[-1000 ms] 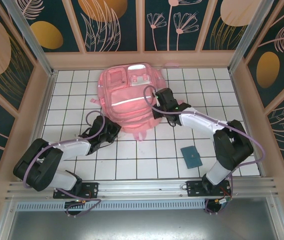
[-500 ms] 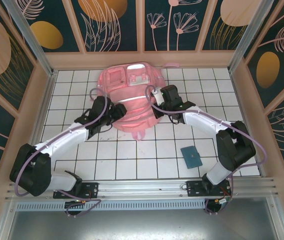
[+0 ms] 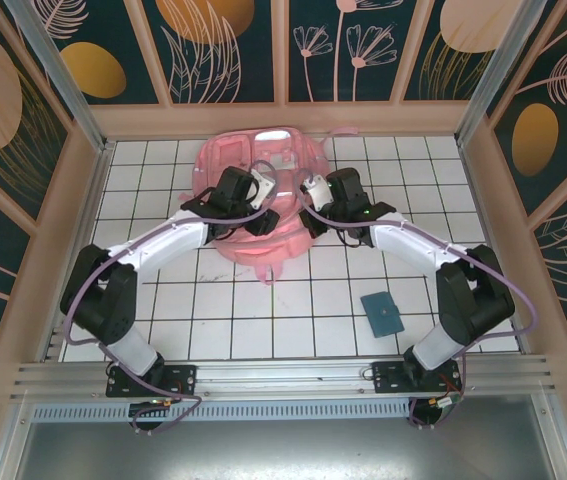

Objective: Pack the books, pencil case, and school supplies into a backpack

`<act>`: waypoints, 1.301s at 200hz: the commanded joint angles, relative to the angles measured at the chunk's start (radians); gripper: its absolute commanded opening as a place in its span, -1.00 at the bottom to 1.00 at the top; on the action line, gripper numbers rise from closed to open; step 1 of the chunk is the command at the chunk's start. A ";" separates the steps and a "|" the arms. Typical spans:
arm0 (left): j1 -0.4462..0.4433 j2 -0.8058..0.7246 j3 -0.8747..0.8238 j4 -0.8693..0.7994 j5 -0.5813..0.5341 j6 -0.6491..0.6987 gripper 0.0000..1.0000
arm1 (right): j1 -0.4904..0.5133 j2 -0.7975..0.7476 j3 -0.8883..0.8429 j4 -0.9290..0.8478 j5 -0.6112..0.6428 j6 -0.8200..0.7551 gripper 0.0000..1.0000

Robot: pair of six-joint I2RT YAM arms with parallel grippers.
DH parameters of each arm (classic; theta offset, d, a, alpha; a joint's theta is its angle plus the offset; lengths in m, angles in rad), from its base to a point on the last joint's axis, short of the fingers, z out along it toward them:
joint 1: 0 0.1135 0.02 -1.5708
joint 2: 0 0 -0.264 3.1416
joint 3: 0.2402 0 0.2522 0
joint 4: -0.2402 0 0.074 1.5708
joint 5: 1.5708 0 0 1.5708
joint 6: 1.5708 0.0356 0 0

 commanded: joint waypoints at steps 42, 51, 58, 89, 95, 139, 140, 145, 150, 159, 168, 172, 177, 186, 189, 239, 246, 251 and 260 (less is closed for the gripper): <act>0.001 0.035 0.028 -0.020 0.040 0.380 0.19 | -0.028 -0.077 -0.002 0.089 -0.108 -0.035 -1.00; 0.001 0.034 0.029 -0.015 0.033 0.396 0.16 | -0.029 -0.077 -0.002 0.089 -0.108 -0.040 -1.00; 0.001 0.034 0.028 -0.007 0.019 0.404 0.09 | -0.029 -0.077 -0.002 0.088 -0.104 -0.045 -1.00; 0.001 0.055 0.004 0.023 -0.044 0.443 -0.40 | -0.031 -0.082 -0.019 0.082 -0.027 -0.092 -1.00; 0.001 0.048 -0.003 0.032 -0.053 0.448 -0.50 | -0.031 -0.081 -0.026 0.081 0.003 -0.110 -1.00; 0.001 -0.039 -0.050 0.026 -0.003 0.465 -0.94 | -0.075 -0.062 -0.030 0.128 0.136 -0.191 -1.00; 0.001 -0.040 -0.050 0.025 0.002 0.464 -0.94 | -0.077 -0.061 -0.027 0.129 0.137 -0.191 -1.00; 0.000 -0.044 -0.048 0.006 0.022 0.458 -0.96 | -0.082 -0.055 -0.012 0.124 0.142 -0.198 -1.00; 0.000 -0.046 -0.047 -0.008 0.044 0.452 -0.97 | -0.082 -0.047 0.005 0.119 0.147 -0.209 -1.00; 0.000 -0.053 -0.053 -0.022 0.072 0.441 -1.00 | -0.083 -0.033 0.034 0.116 0.163 -0.231 -1.00; 0.001 -0.065 -0.071 -0.015 0.083 0.432 -1.00 | -0.087 -0.018 0.063 0.113 0.168 -0.252 -1.00; 0.000 -0.069 -0.081 -0.011 0.088 0.430 -1.00 | -0.089 -0.011 0.073 0.110 0.168 -0.259 -1.00; 0.000 -0.075 -0.093 -0.005 0.092 0.429 -1.00 | -0.094 -0.002 0.086 0.111 0.164 -0.267 -1.00; 0.001 -0.086 -0.110 0.006 0.092 0.422 -1.00 | -0.107 0.013 0.101 0.106 0.151 -0.277 -1.00; 0.001 -0.090 -0.114 0.008 0.093 0.421 -1.00 | -0.111 0.017 0.105 0.104 0.147 -0.281 -1.00; 0.001 -0.156 -0.177 0.033 0.052 0.417 -1.00 | -0.189 0.010 0.095 0.034 0.048 -0.365 -1.00; 0.002 -0.164 -0.183 0.032 0.049 0.419 -1.00 | -0.200 0.001 0.086 0.032 0.032 -0.375 -1.00; 0.001 -0.169 -0.187 0.032 0.048 0.419 -1.00 | -0.207 -0.005 0.078 0.032 0.020 -0.384 -1.00; 0.001 -0.175 -0.189 0.030 0.051 0.418 -1.00 | -0.218 -0.018 0.059 0.042 -0.002 -0.405 -1.00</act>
